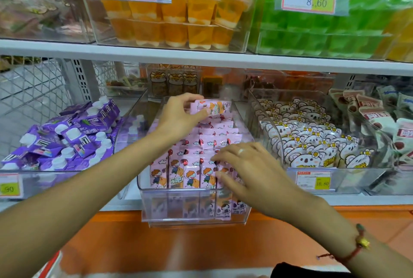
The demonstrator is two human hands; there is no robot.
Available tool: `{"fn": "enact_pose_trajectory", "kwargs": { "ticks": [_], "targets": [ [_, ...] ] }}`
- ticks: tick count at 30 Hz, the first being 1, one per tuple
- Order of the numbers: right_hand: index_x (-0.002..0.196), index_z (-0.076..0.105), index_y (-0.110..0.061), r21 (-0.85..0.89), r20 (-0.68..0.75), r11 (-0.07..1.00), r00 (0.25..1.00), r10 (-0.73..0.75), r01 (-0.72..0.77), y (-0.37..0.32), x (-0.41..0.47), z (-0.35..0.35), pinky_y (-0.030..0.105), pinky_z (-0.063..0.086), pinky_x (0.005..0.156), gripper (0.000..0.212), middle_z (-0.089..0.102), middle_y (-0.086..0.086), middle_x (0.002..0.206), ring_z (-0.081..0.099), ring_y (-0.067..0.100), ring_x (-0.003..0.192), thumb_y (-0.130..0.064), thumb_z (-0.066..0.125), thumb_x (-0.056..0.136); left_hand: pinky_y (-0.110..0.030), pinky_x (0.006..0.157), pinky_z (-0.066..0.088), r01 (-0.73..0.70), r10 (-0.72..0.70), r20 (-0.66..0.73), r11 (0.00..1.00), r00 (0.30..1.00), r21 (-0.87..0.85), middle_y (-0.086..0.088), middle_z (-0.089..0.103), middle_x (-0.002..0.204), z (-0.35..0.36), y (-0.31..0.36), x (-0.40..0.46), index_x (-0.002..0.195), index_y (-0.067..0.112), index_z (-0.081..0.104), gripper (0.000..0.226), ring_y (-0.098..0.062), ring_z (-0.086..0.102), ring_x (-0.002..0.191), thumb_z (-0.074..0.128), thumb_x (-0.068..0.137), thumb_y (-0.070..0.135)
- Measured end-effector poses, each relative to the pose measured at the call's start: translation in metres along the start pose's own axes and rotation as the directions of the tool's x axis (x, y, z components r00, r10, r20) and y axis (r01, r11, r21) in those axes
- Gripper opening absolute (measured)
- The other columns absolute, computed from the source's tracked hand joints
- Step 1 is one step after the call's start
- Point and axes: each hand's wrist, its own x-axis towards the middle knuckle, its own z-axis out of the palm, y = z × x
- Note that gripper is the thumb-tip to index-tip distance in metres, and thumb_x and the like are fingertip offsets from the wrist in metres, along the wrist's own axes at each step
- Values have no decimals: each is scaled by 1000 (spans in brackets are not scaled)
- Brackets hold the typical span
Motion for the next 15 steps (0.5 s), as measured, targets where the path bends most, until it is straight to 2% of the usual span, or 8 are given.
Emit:
{"fn": "enact_pose_trajectory", "kwargs": {
  "ticks": [3,5,8,11,13,15],
  "targets": [
    [128,51,-29,1,49,1000,999,-2,2,0,0,-1,21,16,98,36,54,-10,130,45,9,120,-43,38,98,-26,93,42,-32,25,37,978,999,206,-4,61,128,19,-6,21,125,14,60,41,-19,55,117,70,86,22],
    [129,51,-29,7,55,1000,998,-5,4,1,0,-1,21,15,98,36,53,-10,130,44,9,120,-42,37,98,-26,90,41,-73,47,91,946,995,314,-4,61,129,25,-8,30,126,16,61,43,-20,56,117,71,85,25],
    [129,51,-29,23,49,1000,999,-3,2,3,1,-1,20,15,98,35,54,-10,130,44,8,120,-41,38,98,-33,98,45,-178,102,193,886,976,428,-4,62,130,22,-6,38,127,18,60,44,-21,57,118,71,85,26],
    [128,52,-28,35,59,999,998,-7,5,5,1,-1,21,16,96,35,55,-9,128,45,9,119,-42,40,98,-46,104,41,-314,125,352,771,928,555,-2,59,134,15,3,44,128,24,59,43,-23,53,123,70,86,27],
    [128,53,-28,37,67,999,998,-9,6,5,1,-1,22,16,95,35,56,-9,127,45,10,118,-42,41,98,-43,104,40,-387,100,470,726,877,569,0,55,139,9,10,52,129,25,58,44,-21,49,127,69,86,28],
    [129,52,-29,43,69,999,998,-11,8,5,1,-1,21,15,95,36,55,-10,128,44,8,118,-42,40,98,-36,101,41,-414,62,555,736,829,536,0,53,140,6,17,62,130,22,58,45,-21,49,127,69,87,30]
  ]
}}
